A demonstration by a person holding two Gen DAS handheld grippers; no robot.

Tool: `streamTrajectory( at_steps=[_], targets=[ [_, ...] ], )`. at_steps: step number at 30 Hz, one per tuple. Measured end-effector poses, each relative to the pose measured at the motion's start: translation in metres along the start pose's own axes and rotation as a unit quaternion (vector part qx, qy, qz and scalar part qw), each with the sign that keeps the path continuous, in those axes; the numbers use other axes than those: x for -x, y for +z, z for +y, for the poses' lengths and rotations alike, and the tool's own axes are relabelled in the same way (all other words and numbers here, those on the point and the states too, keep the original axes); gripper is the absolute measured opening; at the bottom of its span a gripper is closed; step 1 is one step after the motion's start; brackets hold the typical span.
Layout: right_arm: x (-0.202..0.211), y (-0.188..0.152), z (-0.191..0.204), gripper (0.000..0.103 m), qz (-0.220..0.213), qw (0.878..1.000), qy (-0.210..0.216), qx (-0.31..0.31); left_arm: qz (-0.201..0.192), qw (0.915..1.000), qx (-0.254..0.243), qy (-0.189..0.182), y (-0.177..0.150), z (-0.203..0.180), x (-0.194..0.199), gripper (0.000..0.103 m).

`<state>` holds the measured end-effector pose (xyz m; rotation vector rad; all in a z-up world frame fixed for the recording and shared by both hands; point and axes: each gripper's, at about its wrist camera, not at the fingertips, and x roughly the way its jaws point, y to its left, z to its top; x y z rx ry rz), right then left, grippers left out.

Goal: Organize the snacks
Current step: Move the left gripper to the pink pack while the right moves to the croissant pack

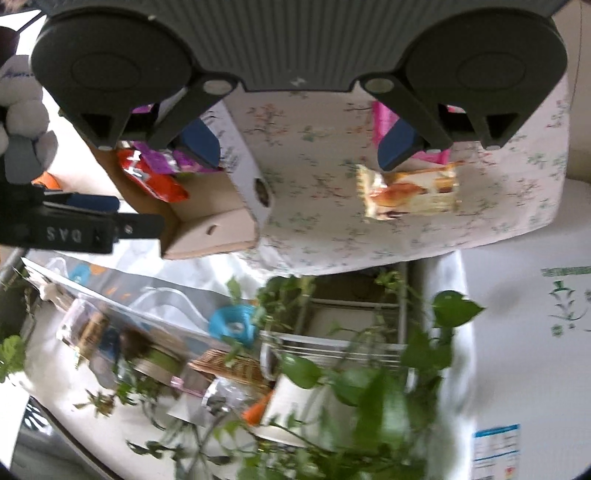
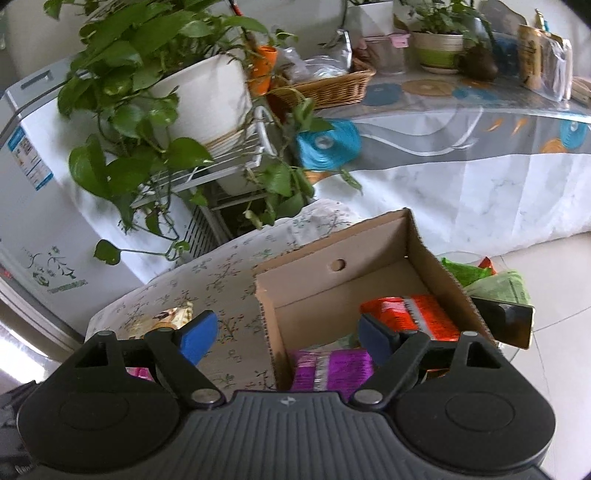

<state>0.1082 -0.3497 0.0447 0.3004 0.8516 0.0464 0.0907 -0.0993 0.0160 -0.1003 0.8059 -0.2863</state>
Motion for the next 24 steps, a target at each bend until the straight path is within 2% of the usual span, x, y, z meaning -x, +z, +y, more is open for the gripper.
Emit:
streamTrajectory(
  at_steps=[13,18,24],
  targets=[
    [-0.018,-0.006,0.042,0.089,0.015,0.999,0.026,0.033,-0.013,0.9983,0.040,0.041,0.005,0.055,0.011,0.092],
    [-0.031,-0.010,0.052,0.088,0.028,0.999,0.032,0.033,-0.011,0.9937,0.079,0.078,0.007,0.084,0.002,0.092],
    [-0.045,-0.018,0.070,0.088,0.043,0.997,0.039,0.055,-0.008,0.9866,0.136,0.090,0.005,0.118,-0.011,0.092]
  ],
)
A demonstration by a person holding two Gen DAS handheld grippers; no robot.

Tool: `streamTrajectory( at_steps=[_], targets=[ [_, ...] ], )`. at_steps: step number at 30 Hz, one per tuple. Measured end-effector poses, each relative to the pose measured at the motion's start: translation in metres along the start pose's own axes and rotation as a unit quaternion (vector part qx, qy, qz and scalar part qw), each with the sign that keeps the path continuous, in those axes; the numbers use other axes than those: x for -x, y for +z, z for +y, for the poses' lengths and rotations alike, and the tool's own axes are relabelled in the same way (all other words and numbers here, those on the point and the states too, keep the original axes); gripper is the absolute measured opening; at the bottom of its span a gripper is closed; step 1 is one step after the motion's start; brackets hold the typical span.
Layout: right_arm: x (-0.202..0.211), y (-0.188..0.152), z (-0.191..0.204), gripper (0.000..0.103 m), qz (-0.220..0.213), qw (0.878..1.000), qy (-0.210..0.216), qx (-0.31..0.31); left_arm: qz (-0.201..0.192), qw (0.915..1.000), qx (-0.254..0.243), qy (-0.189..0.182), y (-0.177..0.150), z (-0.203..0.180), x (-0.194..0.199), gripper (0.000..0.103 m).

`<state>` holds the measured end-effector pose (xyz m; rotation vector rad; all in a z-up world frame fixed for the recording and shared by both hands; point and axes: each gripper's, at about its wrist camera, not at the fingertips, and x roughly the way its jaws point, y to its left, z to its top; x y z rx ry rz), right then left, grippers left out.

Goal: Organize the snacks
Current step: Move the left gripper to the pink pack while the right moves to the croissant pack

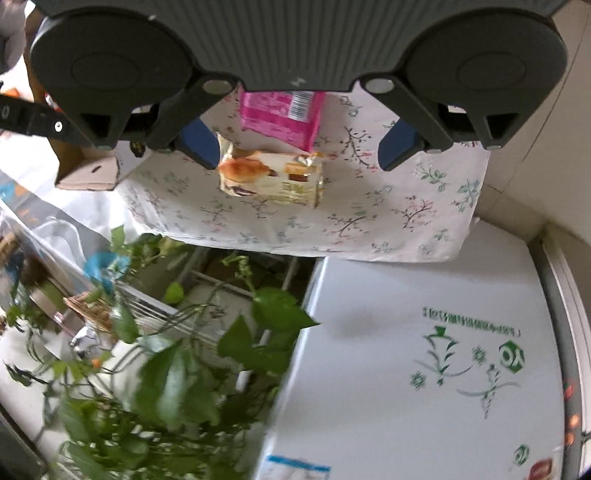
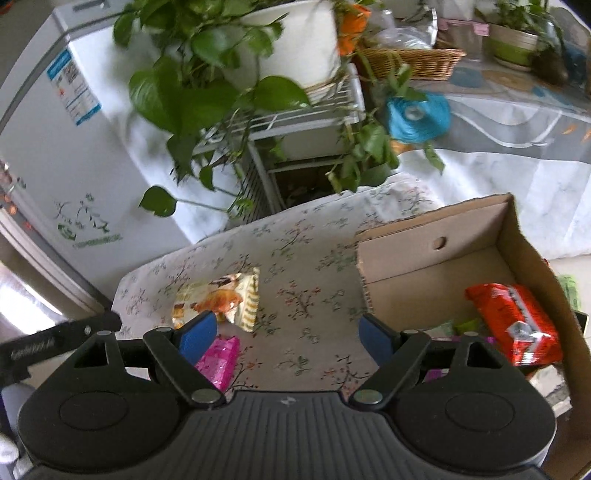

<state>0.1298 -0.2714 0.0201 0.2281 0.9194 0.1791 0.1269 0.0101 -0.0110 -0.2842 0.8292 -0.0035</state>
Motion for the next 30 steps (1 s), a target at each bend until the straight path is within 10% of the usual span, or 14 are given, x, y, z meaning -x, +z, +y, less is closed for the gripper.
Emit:
streamTrajectory(
  at_steps=[30],
  targets=[
    [-0.096,0.018,0.047,0.088,0.018,0.999,0.041,0.025,0.064,0.9929,-0.097,0.026,-0.055,-0.010,-0.090,0.081]
  ],
)
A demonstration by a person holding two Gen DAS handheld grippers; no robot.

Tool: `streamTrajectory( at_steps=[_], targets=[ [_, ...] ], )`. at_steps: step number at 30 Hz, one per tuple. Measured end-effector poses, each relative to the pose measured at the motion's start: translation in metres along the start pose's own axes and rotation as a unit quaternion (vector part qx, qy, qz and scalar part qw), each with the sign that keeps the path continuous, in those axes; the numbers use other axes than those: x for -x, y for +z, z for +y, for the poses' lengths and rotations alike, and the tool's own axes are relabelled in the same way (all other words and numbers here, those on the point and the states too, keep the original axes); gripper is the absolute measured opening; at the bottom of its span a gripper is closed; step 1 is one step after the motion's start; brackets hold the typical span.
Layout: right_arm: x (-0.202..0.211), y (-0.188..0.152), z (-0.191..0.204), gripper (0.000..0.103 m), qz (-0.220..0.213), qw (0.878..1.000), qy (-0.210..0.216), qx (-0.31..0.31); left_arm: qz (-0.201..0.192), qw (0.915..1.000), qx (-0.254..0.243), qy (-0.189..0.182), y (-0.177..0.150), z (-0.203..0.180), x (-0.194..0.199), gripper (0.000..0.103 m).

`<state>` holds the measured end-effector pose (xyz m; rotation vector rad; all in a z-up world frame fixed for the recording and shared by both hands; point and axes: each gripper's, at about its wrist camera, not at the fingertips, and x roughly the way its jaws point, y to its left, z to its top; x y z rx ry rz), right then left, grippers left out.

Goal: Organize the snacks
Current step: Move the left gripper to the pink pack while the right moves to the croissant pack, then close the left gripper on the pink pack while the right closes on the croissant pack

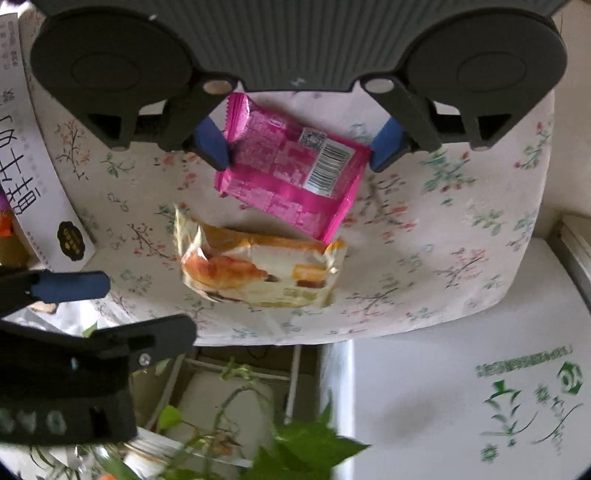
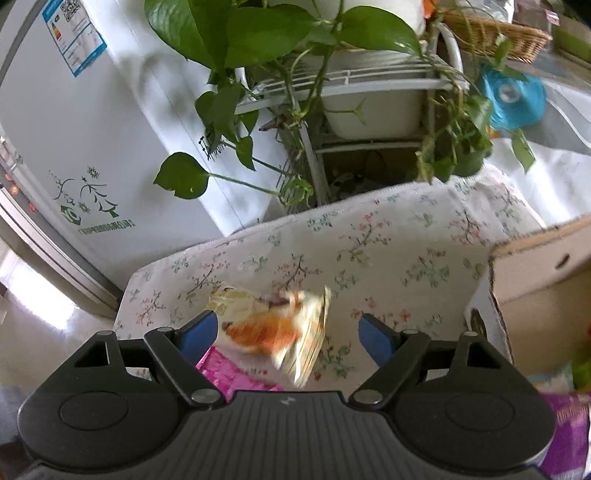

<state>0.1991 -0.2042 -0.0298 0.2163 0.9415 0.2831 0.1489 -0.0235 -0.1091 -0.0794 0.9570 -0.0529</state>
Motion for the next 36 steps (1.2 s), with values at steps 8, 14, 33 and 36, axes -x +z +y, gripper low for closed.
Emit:
streamTrajectory(
  at_steps=[8,14,33,36],
  targets=[
    [-0.027,0.005,0.011,0.088,0.003,0.999,0.012,0.035,0.017,0.9997,0.006,-0.016,-0.009,0.030,0.015,0.075],
    [-0.048,0.001,0.034,0.088,0.004,0.994,0.010,0.112,0.042,0.9988,0.011,-0.023,-0.009,0.044,0.022,0.075],
    [-0.086,-0.015,0.037,0.093,0.038,0.981,-0.010,0.189,0.011,0.9993,-0.032,-0.018,-0.010,0.025,0.007,0.097],
    [-0.088,-0.015,0.035,0.093,0.043,0.982,-0.011,0.183,0.009,0.9994,-0.030,-0.017,-0.010,0.026,0.006,0.097]
  ],
)
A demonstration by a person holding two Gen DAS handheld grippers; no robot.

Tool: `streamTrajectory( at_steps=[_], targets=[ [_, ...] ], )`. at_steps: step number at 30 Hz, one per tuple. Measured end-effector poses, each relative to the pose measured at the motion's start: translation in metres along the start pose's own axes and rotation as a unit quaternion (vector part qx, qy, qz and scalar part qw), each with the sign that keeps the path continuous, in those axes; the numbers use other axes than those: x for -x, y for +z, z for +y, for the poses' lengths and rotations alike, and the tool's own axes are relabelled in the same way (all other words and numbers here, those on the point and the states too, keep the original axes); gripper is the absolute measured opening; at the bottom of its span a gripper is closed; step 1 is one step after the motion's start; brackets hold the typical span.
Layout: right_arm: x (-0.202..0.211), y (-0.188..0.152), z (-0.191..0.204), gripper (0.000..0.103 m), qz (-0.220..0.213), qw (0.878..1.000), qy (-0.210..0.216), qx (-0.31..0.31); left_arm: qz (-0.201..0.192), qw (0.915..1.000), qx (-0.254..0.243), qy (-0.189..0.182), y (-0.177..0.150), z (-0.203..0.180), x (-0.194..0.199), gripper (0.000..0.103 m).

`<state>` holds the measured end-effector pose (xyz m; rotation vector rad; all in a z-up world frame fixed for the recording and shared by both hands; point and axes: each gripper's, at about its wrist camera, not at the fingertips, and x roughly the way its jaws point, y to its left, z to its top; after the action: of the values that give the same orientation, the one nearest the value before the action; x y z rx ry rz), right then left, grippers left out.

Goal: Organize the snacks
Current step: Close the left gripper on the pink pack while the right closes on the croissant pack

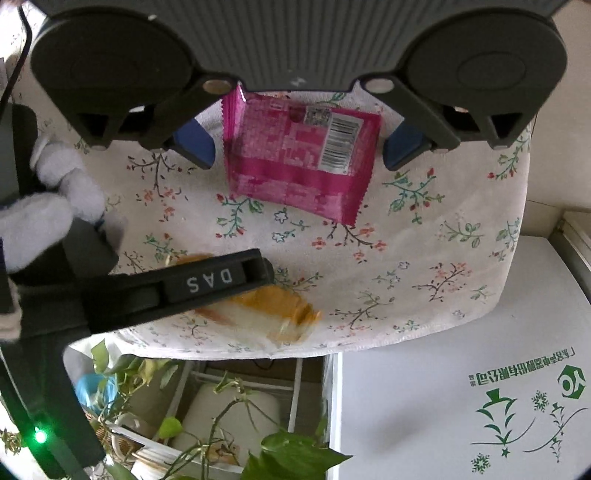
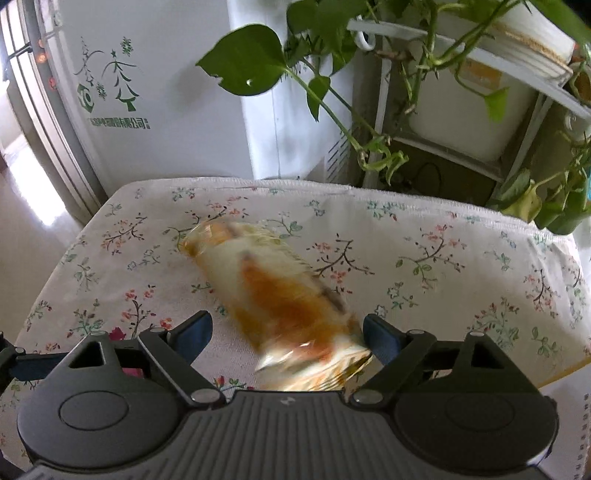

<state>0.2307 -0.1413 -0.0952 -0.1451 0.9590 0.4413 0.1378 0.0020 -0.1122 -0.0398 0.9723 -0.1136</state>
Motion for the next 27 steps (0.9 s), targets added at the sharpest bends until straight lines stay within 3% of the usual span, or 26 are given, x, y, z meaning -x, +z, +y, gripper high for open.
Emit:
streamTrajectory(
  at_steps=[12,18,19,20,21,23,27],
  targets=[
    [-0.003,-0.001,-0.003,0.095,-0.004,1.000,0.009,-0.015,0.008,0.9996,-0.021,0.018,-0.001,-0.004,-0.004,0.102],
    [-0.006,-0.001,0.002,0.082,0.005,1.000,0.001,0.000,0.012,0.9995,-0.019,0.024,-0.001,-0.005,-0.005,0.102],
    [-0.005,-0.001,0.004,0.080,0.008,1.000,0.000,0.005,0.012,0.9995,-0.018,0.024,0.000,-0.005,-0.005,0.100],
    [-0.004,-0.001,0.005,0.069,0.010,1.000,0.004,0.008,0.011,0.9995,-0.016,0.026,0.000,-0.005,-0.005,0.095],
    [-0.003,0.000,0.006,0.066,0.011,1.000,0.011,0.008,0.009,0.9995,-0.015,0.025,0.000,-0.005,-0.003,0.091],
    [0.002,0.002,0.010,0.064,0.015,1.000,0.008,0.009,0.004,0.9994,-0.012,0.033,0.002,-0.004,0.000,0.076],
    [0.012,0.000,0.013,0.063,0.019,1.000,-0.001,0.004,0.003,0.9992,0.007,0.038,0.004,0.003,0.007,0.059]
  ],
)
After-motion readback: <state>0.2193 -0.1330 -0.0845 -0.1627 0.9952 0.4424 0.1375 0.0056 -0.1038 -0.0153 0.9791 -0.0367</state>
